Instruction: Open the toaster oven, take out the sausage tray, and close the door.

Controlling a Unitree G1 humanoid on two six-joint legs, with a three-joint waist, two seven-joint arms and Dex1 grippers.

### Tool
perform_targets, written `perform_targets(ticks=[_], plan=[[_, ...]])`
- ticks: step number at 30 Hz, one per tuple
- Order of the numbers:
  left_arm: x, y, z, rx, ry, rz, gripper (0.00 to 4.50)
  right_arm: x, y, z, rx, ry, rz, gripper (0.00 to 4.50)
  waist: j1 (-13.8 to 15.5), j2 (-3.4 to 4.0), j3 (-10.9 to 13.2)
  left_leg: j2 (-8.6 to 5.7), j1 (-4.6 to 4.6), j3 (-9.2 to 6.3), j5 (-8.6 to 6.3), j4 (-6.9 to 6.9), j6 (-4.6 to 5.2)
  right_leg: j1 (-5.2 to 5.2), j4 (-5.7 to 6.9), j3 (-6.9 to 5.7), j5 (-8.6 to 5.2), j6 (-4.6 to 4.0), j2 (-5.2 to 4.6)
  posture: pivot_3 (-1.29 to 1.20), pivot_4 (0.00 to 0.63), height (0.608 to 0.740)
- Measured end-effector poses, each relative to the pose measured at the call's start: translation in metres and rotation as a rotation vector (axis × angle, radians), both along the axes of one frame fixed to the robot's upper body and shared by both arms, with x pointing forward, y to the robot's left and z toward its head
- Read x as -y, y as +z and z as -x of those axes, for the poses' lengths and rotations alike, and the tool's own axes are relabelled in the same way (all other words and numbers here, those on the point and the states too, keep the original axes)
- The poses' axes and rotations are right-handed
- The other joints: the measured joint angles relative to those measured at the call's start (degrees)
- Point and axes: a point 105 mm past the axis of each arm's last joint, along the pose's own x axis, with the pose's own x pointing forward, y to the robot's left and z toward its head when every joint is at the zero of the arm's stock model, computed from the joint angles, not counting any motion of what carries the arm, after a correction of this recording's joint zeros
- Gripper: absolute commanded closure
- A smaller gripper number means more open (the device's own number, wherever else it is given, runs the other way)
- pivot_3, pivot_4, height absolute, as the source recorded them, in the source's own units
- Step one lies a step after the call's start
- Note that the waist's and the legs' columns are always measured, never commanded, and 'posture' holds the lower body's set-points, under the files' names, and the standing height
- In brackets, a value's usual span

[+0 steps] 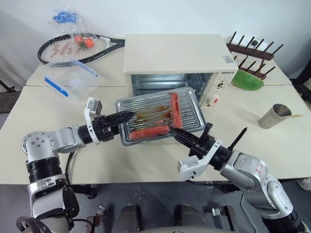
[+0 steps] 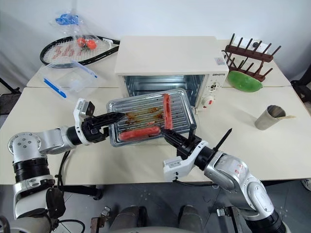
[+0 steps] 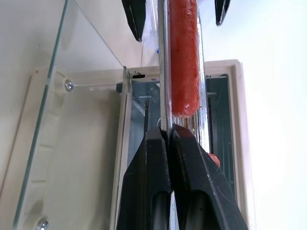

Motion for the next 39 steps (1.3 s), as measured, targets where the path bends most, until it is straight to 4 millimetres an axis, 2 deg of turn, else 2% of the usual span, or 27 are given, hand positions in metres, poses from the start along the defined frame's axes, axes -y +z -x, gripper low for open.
perform_targets(ticks=[12,20,25,28,34,36,39], plan=[[0.010,-0.006,0.002,-0.071,-0.001,-0.006,4.48,0.003,-0.005,-0.003,-0.050,-0.011,-0.002,4.50,0.05,-0.02,-0.02,-0.01,0.02,-0.04,0.00,0.02,0.00,0.03,0.00,0.05,0.00,0.00,-0.01,0.00,0.150,0.740],[0.012,-0.018,0.002,-0.161,0.051,-0.019,4.48,0.005,-0.014,-0.003,-0.186,-0.002,-0.023,4.50,0.09,-0.02,-0.02,-0.02,0.07,-0.47,0.00,0.01,0.00,0.08,-0.01,0.10,0.00,0.00,0.00,0.00,0.150,0.740],[0.011,-0.024,0.002,-0.187,0.077,-0.030,4.50,0.001,-0.011,0.001,-0.259,0.058,-0.064,3.09,0.14,-0.02,-0.02,-0.04,0.07,-0.46,0.00,0.02,0.00,0.10,-0.02,0.07,0.00,0.00,0.01,0.00,0.150,0.740],[0.009,-0.028,0.001,-0.200,0.090,-0.047,4.50,-0.001,-0.011,0.011,-0.319,0.143,-0.037,2.05,0.17,-0.03,-0.02,-0.05,0.07,-0.45,0.00,0.02,0.01,0.11,-0.05,0.09,0.00,0.00,0.00,0.00,0.150,0.740],[0.008,-0.033,0.003,-0.217,0.093,-0.055,4.50,0.009,-0.027,0.034,-0.507,0.258,0.053,0.06,0.27,-0.03,-0.02,-0.05,0.06,-0.43,0.00,0.02,0.01,0.14,-0.07,0.08,0.00,0.00,0.01,0.00,0.150,0.740],[0.007,-0.034,0.004,-0.220,0.095,-0.059,4.50,0.015,-0.021,0.034,-0.564,0.268,0.003,0.02,0.27,-0.04,-0.01,-0.05,0.07,-0.44,0.00,0.02,0.01,0.16,-0.09,0.08,0.00,0.00,0.01,0.00,0.150,0.740],[0.006,-0.035,0.005,-0.222,0.087,-0.056,4.50,0.025,-0.001,0.025,-0.615,0.248,-0.112,0.02,0.30,-0.04,-0.01,-0.05,0.07,-0.46,0.00,0.02,0.02,0.16,-0.08,0.07,0.00,0.00,0.01,0.00,0.150,0.740]])
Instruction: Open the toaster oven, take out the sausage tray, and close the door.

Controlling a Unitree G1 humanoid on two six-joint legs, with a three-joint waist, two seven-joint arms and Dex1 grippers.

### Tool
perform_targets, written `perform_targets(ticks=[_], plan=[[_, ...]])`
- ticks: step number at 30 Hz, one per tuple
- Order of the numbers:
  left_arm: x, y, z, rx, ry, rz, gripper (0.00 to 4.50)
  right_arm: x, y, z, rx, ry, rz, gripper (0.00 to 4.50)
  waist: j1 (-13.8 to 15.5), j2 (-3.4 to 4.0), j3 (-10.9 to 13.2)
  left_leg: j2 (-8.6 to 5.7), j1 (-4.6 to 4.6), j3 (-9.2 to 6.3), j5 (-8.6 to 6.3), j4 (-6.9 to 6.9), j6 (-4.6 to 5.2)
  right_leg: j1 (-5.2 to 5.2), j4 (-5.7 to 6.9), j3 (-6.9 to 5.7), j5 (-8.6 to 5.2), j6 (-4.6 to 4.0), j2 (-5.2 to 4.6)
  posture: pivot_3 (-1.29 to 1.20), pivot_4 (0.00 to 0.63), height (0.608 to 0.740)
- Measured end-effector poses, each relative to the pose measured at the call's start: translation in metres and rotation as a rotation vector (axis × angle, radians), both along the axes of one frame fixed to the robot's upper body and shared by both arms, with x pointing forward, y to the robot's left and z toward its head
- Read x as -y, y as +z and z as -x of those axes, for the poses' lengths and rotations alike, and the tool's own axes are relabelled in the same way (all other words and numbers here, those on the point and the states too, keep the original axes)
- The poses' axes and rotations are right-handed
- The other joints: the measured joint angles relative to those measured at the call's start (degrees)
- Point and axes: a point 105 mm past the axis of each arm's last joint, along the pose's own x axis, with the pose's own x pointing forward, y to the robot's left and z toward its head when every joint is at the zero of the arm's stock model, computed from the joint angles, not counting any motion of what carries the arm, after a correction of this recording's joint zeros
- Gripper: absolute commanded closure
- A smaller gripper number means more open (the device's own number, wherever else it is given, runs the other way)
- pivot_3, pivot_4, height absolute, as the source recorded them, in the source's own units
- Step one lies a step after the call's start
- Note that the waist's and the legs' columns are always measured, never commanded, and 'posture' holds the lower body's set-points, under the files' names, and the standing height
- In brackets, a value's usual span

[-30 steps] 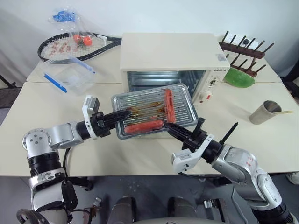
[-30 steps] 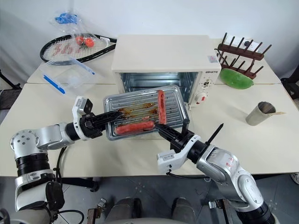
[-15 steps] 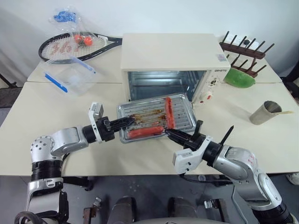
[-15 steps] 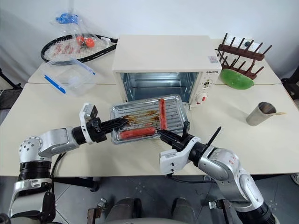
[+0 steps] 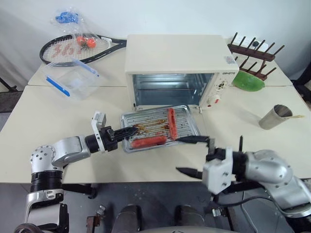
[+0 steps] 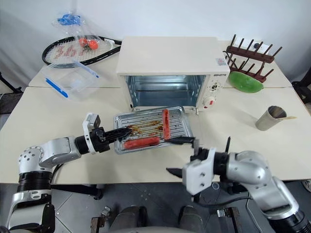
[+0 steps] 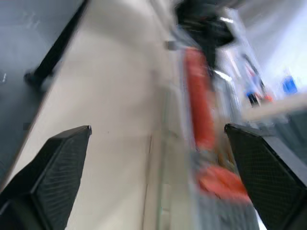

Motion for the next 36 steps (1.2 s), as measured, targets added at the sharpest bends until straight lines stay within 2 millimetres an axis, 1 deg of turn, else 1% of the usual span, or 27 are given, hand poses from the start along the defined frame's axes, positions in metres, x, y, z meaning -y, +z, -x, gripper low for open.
perform_targets(ticks=[2,3,5,7,9,11,13,15,17,18,19,20,22,24,26,29,30,32,34,36], plan=[[-0.001,0.000,0.002,0.003,-0.009,0.001,4.50,0.006,0.012,-0.007,-0.030,-0.027,-0.042,0.02,-0.01,0.00,0.00,0.00,0.00,0.00,0.00,0.00,0.00,0.00,0.00,0.00,0.00,0.00,0.00,0.00,0.150,0.740],[-0.003,0.000,0.004,0.004,-0.015,0.003,4.50,0.011,0.017,-0.013,-0.073,-0.051,-0.071,0.02,-0.05,0.00,0.00,0.00,0.00,0.01,0.00,0.00,0.00,0.00,-0.01,0.00,0.00,0.00,0.00,0.00,0.150,0.740],[-0.009,-0.001,0.008,0.002,-0.019,0.002,4.50,0.031,0.027,-0.029,-0.147,-0.138,-0.131,0.02,-0.04,0.00,0.00,-0.01,-0.01,0.03,-0.01,0.00,0.01,0.00,-0.01,0.00,0.00,0.00,-0.01,0.00,0.150,0.740],[-0.018,-0.003,0.012,-0.003,-0.005,0.003,4.50,0.055,0.035,-0.046,-0.217,-0.221,-0.198,0.02,-0.07,0.00,0.00,0.00,-0.01,0.23,-0.01,-0.01,0.01,-0.01,-0.02,-0.01,0.00,0.00,0.00,0.00,0.150,0.740],[-0.026,-0.003,0.015,0.000,0.011,0.009,4.50,0.068,0.032,-0.051,-0.276,-0.247,-0.221,0.02,-0.10,0.00,0.00,0.02,-0.01,0.38,-0.01,-0.04,0.01,-0.02,-0.02,-0.03,0.00,0.00,0.02,0.00,0.150,0.740],[-0.035,-0.001,0.020,0.010,0.026,0.021,4.50,0.078,0.020,-0.053,-0.356,-0.255,-0.210,0.02,0.00,0.00,0.00,0.01,-0.02,0.46,-0.02,-0.04,0.03,-0.04,-0.06,0.02,0.00,0.00,0.00,0.00,0.150,0.740],[-0.048,-0.003,0.028,0.005,0.051,0.026,4.50,0.092,0.009,-0.054,-0.424,-0.270,-0.176,0.02,-0.17,0.00,0.00,0.01,-0.01,0.56,-0.04,-0.05,0.06,-0.07,-0.09,0.09,0.00,0.00,0.00,0.00,0.150,0.740],[-0.060,-0.008,0.037,-0.005,0.087,0.021,4.50,0.103,0.004,-0.059,-0.465,-0.291,-0.177,0.02,-0.31,0.01,0.00,0.04,-0.01,0.56,-0.04,-0.05,0.06,-0.08,-0.08,0.10,0.00,0.00,0.01,0.00,0.150,0.740],[-0.065,-0.010,0.043,-0.005,0.110,0.033,4.50,0.111,0.000,-0.064,-0.491,-0.317,-0.177,0.40,-0.30,0.01,0.01,0.05,0.00,0.57,-0.04,-0.04,0.06,-0.09,-0.08,0.12,0.00,0.00,0.01,0.00,0.150,0.740],[-0.069,-0.011,0.047,0.000,0.129,0.034,4.50,0.116,0.000,-0.070,-0.486,-0.339,-0.180,0.55,-0.43,0.02,0.01,0.06,0.01,0.61,-0.04,-0.04,0.05,-0.11,-0.08,0.17,0.00,0.00,0.00,0.00,0.150,0.740],[-0.073,-0.012,0.051,0.000,0.147,0.037,4.50,0.121,0.000,-0.074,-0.482,-0.358,-0.191,0.94,-0.40,0.02,0.01,0.06,0.01,0.63,-0.04,-0.05,0.05,-0.13,-0.07,0.19,0.00,0.00,0.00,0.00,0.150,0.740],[-0.078,-0.013,0.053,0.002,0.169,0.037,4.50,0.123,0.001,-0.078,-0.476,-0.368,-0.194,1.20,-0.38,0.02,0.01,0.07,0.00,0.62,-0.05,-0.05,0.04,-0.14,-0.08,0.18,0.00,0.00,0.01,0.00,0.150,0.740],[-0.085,-0.014,0.058,0.007,0.208,0.031,4.50,0.130,-0.002,-0.081,-0.475,-0.388,-0.190,1.91,-0.36,0.02,0.01,0.06,0.01,0.63,-0.06,-0.05,0.03,-0.14,-0.08,0.19,0.00,0.00,0.00,0.00,0.150,0.740],[-0.093,-0.014,0.062,0.009,0.246,0.029,4.50,0.131,-0.008,-0.083,-0.485,-0.388,-0.174,2.62,-0.16,0.02,0.01,0.06,0.00,0.63,-0.06,-0.03,0.03,-0.13,-0.09,0.19,0.00,0.00,-0.01,0.00,0.150,0.740],[-0.101,-0.015,0.070,0.013,0.286,0.023,4.50,0.127,-0.013,-0.084,-0.496,-0.370,-0.157,3.28,-0.27,0.00,0.00,0.07,0.00,0.64,-0.07,-0.03,0.02,-0.13,-0.11,0.22,0.00,0.00,0.00,0.00,0.150,0.740],[-0.120,-0.018,0.085,0.016,0.397,0.016,4.50,0.128,-0.033,-0.088,-0.538,-0.380,-0.132,4.30,-0.48,0.01,0.00,0.09,0.02,0.67,-0.11,-0.06,0.02,-0.14,-0.14,0.23,0.00,0.00,0.00,0.00,0.150,0.740],[-0.125,-0.018,0.087,0.032,0.443,0.033,4.50,0.129,-0.042,-0.088,-0.559,-0.386,-0.123,4.49,-0.46,0.03,0.02,0.09,0.02,0.69,-0.11,-0.06,0.02,-0.14,-0.14,0.24,0.00,0.00,0.00,0.00,0.150,0.740],[-0.129,-0.015,0.090,0.066,0.504,0.070,4.50,0.127,-0.056,-0.088,-0.585,-0.378,-0.102,4.49,-0.25,0.06,0.03,0.08,0.01,0.71,-0.11,0.01,0.03,-0.12,-0.13,0.26,0.00,0.00,-0.01,0.00,0.150,0.740],[-0.130,-0.020,0.094,0.065,0.552,0.089,4.50,0.124,-0.061,-0.089,-0.570,-0.363,-0.091,4.49,-0.19,0.06,0.03,0.07,0.01,0.71,-0.12,0.04,0.05,-0.09,-0.16,0.28,0.00,0.01,-0.02,0.00,0.150,0.740],[-0.126,-0.026,0.098,0.057,0.586,0.114,4.50,0.126,-0.067,-0.090,-0.549,-0.363,-0.064,4.49,-0.19,0.06,0.03,0.06,0.01,0.72,-0.14,0.04,0.08,-0.08,-0.18,0.30,0.01,0.01,-0.03,0.00,0.150,0.740]])
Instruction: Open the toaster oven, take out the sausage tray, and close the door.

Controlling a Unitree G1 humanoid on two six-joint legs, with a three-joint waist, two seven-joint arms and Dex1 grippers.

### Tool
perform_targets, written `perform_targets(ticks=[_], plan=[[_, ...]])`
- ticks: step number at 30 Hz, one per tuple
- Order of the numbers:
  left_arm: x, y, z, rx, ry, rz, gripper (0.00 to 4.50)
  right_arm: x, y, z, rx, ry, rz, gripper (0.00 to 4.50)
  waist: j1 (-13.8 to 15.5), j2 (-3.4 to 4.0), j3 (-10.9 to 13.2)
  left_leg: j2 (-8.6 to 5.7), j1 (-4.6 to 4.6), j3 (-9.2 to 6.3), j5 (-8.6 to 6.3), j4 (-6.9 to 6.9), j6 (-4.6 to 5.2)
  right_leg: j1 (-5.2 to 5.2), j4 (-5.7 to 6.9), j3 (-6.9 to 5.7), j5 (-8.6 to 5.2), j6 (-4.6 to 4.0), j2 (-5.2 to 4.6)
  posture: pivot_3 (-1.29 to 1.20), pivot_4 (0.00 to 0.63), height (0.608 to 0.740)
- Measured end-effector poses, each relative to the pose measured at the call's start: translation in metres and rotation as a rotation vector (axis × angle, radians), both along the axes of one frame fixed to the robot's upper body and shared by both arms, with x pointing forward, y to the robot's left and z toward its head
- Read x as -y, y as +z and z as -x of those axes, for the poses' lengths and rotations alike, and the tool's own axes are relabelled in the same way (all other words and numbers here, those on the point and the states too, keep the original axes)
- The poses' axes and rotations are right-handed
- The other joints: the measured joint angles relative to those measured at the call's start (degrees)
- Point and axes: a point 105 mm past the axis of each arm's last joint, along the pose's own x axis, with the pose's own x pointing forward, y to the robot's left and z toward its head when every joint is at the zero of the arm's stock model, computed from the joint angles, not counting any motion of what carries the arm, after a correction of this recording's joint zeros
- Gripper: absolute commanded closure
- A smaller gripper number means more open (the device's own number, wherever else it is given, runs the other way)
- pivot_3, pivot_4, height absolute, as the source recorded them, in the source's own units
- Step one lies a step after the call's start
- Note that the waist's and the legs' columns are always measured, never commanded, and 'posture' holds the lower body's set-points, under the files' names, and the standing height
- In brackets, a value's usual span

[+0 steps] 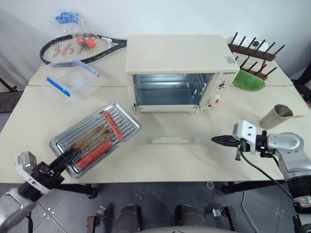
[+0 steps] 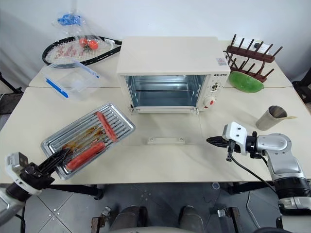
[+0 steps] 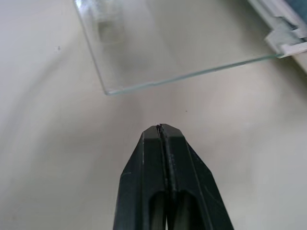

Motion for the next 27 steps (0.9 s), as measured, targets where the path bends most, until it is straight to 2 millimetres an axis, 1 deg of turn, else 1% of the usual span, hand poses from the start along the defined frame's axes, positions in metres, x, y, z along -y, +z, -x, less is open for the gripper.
perform_targets(ticks=[2,5,7,10,15,19,21,25,27], plan=[[0.004,-0.005,0.005,-0.007,0.039,0.009,4.50,-0.001,-0.003,0.000,0.008,0.007,0.003,4.49,-0.10,0.00,0.00,0.02,0.01,0.00,0.00,0.00,-0.01,0.00,0.00,0.01,0.00,0.00,0.01,0.00,0.150,0.740],[0.010,-0.007,0.010,-0.004,0.089,0.015,4.50,-0.007,-0.006,-0.001,0.004,0.012,-0.027,4.49,-0.12,0.00,0.00,0.03,0.03,0.02,0.00,0.00,-0.01,0.01,-0.01,0.02,0.00,0.00,0.02,0.00,0.150,0.740],[0.008,-0.010,0.012,-0.014,0.147,0.027,4.50,-0.013,-0.006,-0.002,0.001,0.014,-0.062,4.49,-0.10,0.00,0.00,0.03,0.03,0.01,0.00,0.00,0.00,0.01,-0.02,0.01,0.00,-0.01,0.03,0.00,0.150,0.740],[0.000,-0.013,0.012,-0.034,0.224,0.027,4.50,-0.027,0.001,-0.002,-0.003,0.029,-0.133,4.49,-0.05,0.00,0.00,0.03,0.02,0.01,-0.01,0.00,0.00,0.01,-0.02,0.02,0.00,-0.01,0.03,0.00,0.150,0.740],[-0.019,-0.007,0.003,-0.047,0.325,0.009,4.50,-0.039,0.024,-0.001,0.009,0.050,-0.216,4.49,0.16,-0.01,-0.01,0.02,0.01,-0.01,-0.04,0.03,0.05,0.02,-0.03,0.00,0.00,-0.01,0.02,0.00,0.150,0.740],[-0.026,-0.009,-0.001,-0.065,0.366,0.030,4.50,-0.045,0.037,-0.003,0.019,0.045,-0.255,4.49,0.07,-0.01,-0.01,0.02,0.01,0.02,-0.09,0.02,0.08,0.02,-0.04,0.01,0.00,-0.01,0.03,0.00,0.150,0.740],[-0.026,-0.011,-0.003,-0.082,0.366,0.029,4.50,-0.046,0.048,-0.008,0.032,0.032,-0.285,4.49,0.06,-0.01,-0.01,0.02,0.01,0.02,-0.09,0.03,0.08,0.01,-0.04,0.01,0.00,-0.01,0.03,0.00,0.150,0.740],[-0.024,-0.013,-0.008,-0.097,0.350,0.036,4.50,-0.047,0.088,-0.021,0.137,0.009,-0.342,4.49,0.01,-0.01,-0.01,0.02,0.01,0.03,-0.09,0.03,0.08,0.00,-0.03,0.01,0.00,0.00,0.04,0.00,0.150,0.740],[-0.022,-0.013,-0.009,-0.097,0.339,0.036,4.50,-0.049,0.101,-0.026,0.175,0.013,-0.356,4.49,-0.03,-0.05,-0.03,0.03,0.01,0.04,-0.10,0.02,0.08,0.00,-0.06,0.01,0.01,0.00,0.04,0.00,0.150,0.740]])
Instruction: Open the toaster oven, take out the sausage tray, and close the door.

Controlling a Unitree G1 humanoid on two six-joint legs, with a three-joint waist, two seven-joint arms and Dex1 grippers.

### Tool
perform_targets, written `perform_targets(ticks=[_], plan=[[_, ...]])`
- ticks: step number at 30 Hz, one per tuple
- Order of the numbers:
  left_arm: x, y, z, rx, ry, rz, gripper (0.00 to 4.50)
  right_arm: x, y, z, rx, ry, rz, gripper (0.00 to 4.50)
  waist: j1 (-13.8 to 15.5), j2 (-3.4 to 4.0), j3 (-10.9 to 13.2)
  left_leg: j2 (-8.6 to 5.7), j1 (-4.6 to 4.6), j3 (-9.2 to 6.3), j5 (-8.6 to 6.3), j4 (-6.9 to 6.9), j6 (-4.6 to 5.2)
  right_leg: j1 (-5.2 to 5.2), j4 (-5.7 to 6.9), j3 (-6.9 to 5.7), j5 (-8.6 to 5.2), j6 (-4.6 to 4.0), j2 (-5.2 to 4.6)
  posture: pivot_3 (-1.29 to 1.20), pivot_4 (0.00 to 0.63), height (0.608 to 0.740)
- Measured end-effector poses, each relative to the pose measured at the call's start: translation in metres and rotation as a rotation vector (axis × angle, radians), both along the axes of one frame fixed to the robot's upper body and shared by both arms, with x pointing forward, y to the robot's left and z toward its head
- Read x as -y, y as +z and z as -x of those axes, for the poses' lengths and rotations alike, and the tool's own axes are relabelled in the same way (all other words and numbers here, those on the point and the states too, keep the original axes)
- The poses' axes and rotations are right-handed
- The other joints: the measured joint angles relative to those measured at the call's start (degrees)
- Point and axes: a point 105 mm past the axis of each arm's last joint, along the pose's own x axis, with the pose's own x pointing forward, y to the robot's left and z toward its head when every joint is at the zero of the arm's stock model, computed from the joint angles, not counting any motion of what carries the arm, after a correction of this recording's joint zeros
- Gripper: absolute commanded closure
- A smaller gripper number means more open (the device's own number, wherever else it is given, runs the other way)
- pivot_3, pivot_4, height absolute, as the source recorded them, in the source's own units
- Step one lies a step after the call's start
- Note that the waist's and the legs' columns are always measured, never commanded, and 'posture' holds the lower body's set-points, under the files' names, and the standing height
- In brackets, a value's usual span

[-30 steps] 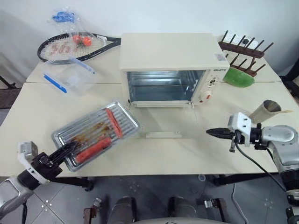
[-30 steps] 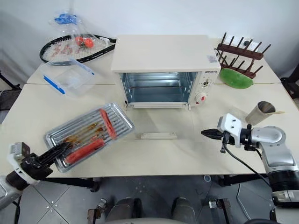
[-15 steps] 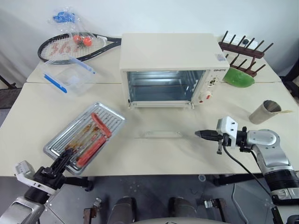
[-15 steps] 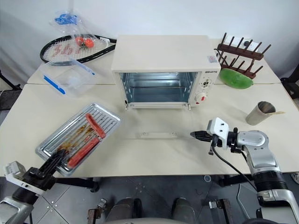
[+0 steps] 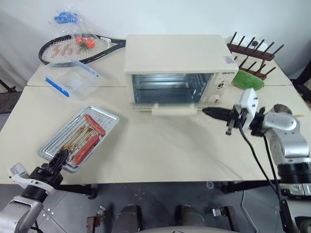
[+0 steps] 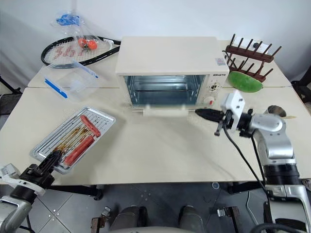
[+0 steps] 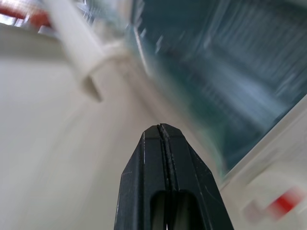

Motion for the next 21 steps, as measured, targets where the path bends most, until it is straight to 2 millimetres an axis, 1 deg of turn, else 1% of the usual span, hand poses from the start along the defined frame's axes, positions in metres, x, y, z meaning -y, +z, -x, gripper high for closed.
perform_targets(ticks=[2,6,9,12,16,18,19,21], plan=[[0.004,-0.001,-0.002,-0.002,-0.025,-0.001,4.50,-0.003,0.012,-0.007,0.039,-0.001,-0.001,4.49,-0.02,0.00,0.00,-0.01,0.00,0.06,0.00,0.00,0.01,-0.02,-0.02,0.03,0.00,0.01,-0.01,0.00,0.150,0.740],[0.012,-0.003,-0.003,-0.013,-0.071,-0.007,4.50,-0.010,0.035,-0.015,0.104,0.014,-0.022,4.49,-0.04,0.00,0.00,0.00,0.00,0.05,0.00,0.00,0.01,-0.02,-0.01,0.03,0.00,0.01,0.00,0.00,0.150,0.740],[0.016,-0.001,-0.002,-0.014,-0.115,-0.032,4.50,-0.013,0.041,-0.017,0.115,0.018,-0.035,4.49,0.01,0.00,0.00,0.00,-0.01,0.05,0.00,0.00,0.00,-0.02,-0.03,0.02,0.00,0.01,0.00,0.00,0.150,0.740],[0.024,0.001,0.003,-0.009,-0.215,-0.076,4.50,-0.016,0.040,-0.014,0.080,0.028,-0.039,4.49,-0.01,0.00,0.00,0.00,-0.03,0.07,-0.01,-0.02,0.00,-0.06,-0.02,0.04,0.00,0.01,0.00,0.00,0.150,0.740],[0.038,0.003,0.005,-0.014,-0.405,-0.107,4.50,-0.017,0.033,0.004,0.016,0.079,-0.005,4.49,0.21,0.01,0.01,0.01,-0.04,0.07,-0.04,-0.03,-0.01,-0.08,-0.03,0.04,0.00,0.01,0.01,0.00,0.150,0.740],[0.042,0.003,-0.001,-0.028,-0.487,-0.107,4.50,-0.015,0.026,0.012,-0.020,0.084,0.019,4.49,0.37,0.01,0.01,0.01,-0.03,0.06,-0.05,-0.03,0.00,-0.08,-0.04,0.04,0.00,0.00,0.02,0.00,0.150,0.740],[0.043,0.005,-0.005,-0.024,-0.511,-0.103,4.50,-0.013,0.022,0.014,-0.030,0.081,0.025,4.49,0.34,0.01,0.01,0.00,-0.03,0.07,-0.05,-0.03,0.00,-0.08,0.00,0.05,0.00,0.00,0.01,0.00,0.150,0.740],[0.050,0.010,-0.015,-0.035,-0.616,-0.118,4.50,-0.007,0.013,0.023,-0.062,0.068,0.049,4.49,0.72,0.01,0.01,0.01,-0.04,0.06,-0.07,-0.03,-0.03,-0.12,0.01,0.04,0.00,0.01,0.02,0.00,0.150,0.740]])
